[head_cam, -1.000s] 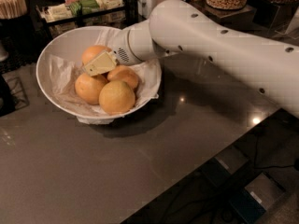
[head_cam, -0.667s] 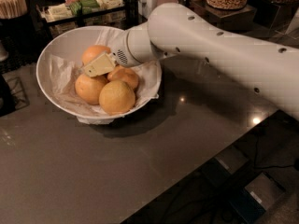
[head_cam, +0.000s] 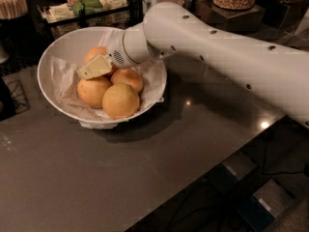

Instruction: Pick orange from white bowl

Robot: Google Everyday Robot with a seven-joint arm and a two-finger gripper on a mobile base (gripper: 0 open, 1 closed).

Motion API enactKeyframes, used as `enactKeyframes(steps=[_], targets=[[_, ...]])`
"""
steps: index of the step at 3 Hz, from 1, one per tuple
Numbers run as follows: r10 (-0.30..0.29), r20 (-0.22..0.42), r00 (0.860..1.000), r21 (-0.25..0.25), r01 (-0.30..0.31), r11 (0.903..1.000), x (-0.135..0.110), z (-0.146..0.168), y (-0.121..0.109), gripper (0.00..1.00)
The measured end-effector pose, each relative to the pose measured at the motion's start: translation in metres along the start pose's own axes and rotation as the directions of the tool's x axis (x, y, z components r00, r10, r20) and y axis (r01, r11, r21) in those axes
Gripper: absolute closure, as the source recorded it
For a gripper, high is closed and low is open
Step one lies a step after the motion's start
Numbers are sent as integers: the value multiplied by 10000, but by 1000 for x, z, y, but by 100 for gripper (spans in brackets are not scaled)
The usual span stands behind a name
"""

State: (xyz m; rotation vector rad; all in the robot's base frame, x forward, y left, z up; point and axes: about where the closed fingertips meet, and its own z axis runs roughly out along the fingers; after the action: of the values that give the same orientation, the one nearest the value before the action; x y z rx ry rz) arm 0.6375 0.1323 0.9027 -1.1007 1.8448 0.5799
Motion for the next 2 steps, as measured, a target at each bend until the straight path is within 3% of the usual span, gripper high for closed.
enactKeyframes(steps=[2], targets=[[150,10,9999,-75,-150,9999,-3,9,-5,28]])
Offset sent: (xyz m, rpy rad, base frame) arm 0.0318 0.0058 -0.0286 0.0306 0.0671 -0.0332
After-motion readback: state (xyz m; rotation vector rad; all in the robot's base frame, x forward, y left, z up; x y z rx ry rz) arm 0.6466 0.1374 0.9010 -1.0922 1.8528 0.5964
